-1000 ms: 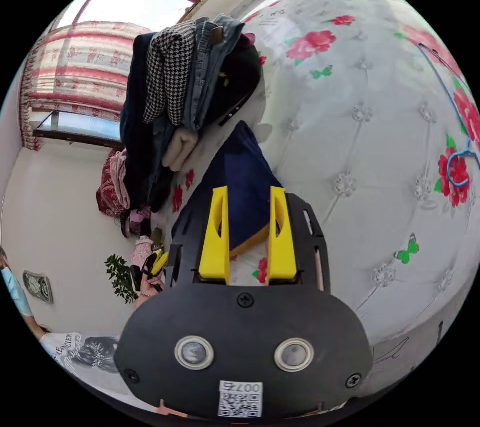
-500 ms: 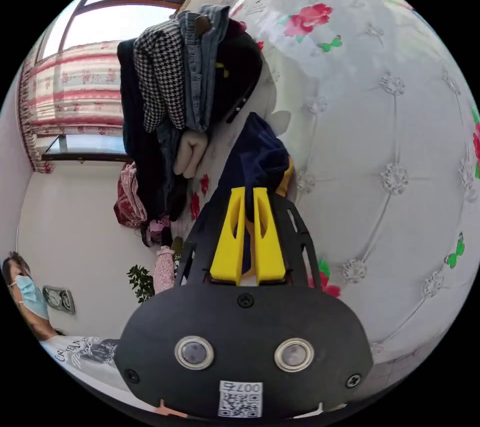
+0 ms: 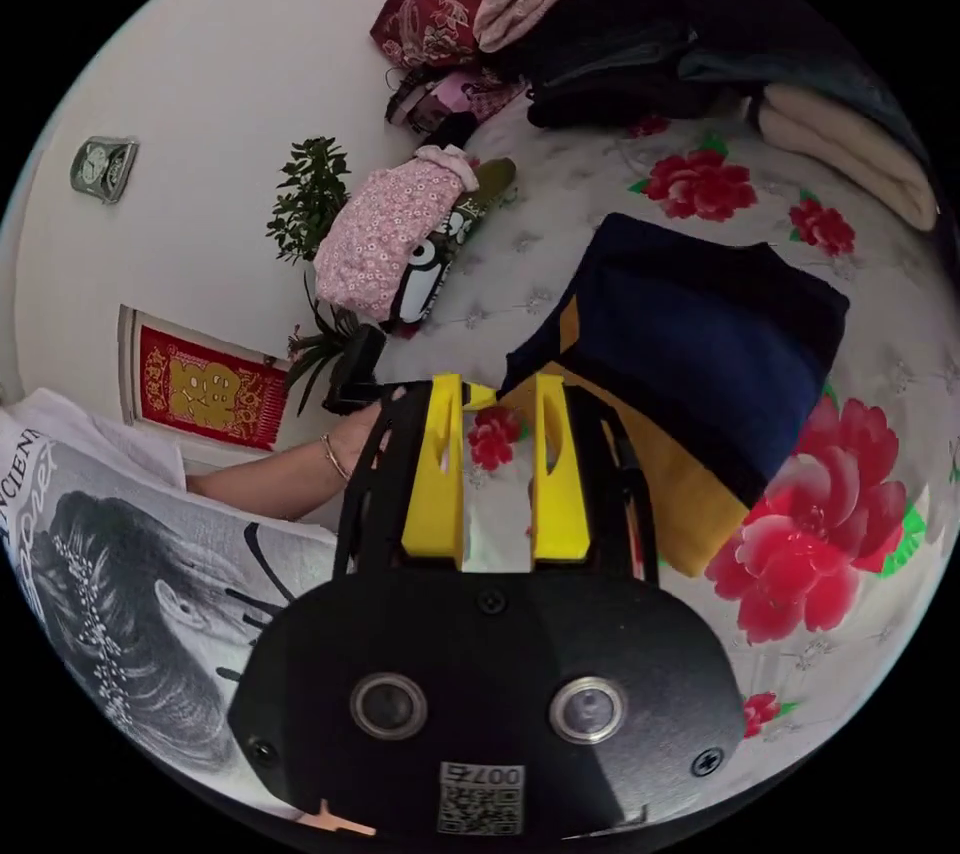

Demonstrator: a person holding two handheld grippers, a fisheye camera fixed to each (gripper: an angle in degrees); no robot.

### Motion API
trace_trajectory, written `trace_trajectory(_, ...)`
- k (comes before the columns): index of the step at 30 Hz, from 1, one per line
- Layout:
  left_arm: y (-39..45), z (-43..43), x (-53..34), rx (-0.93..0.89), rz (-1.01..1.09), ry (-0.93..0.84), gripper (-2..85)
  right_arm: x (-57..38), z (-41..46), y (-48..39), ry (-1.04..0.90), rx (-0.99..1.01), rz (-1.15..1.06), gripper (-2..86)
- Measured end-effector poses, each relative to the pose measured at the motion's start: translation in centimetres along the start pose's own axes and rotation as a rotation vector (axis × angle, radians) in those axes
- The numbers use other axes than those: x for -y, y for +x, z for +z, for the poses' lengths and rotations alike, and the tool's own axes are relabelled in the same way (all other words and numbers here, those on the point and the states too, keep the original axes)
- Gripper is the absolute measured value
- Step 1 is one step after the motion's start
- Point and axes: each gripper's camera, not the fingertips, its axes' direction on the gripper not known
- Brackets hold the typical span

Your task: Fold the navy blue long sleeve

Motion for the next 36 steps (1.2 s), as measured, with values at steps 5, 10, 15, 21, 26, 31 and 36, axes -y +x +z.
trace_trajectory(5,-1.5,-1.4,0.4,-0.089,0.027,0.02,11.9,-2.5,-3.6,6.5,0.111,-0.14,0.303,10.1)
trace_trajectory(10,-1.3,1.0,2.8,-0.13,0.083,-0.067,12.9,-4.2,-3.3,10.7,0.157,-0.08,0.517,11.1)
trace_trajectory(15,0.3,5.0,4.2,0.001,0.082,-0.186,7.7,-3.1,-0.6,11.2,0.135,0.004,0.519,8.9)
trace_trajectory(21,2.5,7.0,1.4,0.076,0.062,-0.152,6.1,-4.3,-2.1,11.5,0.179,0.053,0.481,5.9)
trace_trajectory(26,6.9,14.9,-1.9,0.167,0.13,-0.28,6.0,-8.2,-6.4,12.9,0.231,0.009,0.491,5.0)
trace_trajectory(31,13.2,24.4,-3.9,0.116,0.238,-0.368,6.1,-14.6,-15.2,18.1,0.413,-0.058,0.63,4.4)
trace_trajectory(36,18.3,26.0,-6.6,0.225,0.419,-0.35,6.4,-22.9,-27.2,23.4,0.605,-0.443,0.878,3.2)
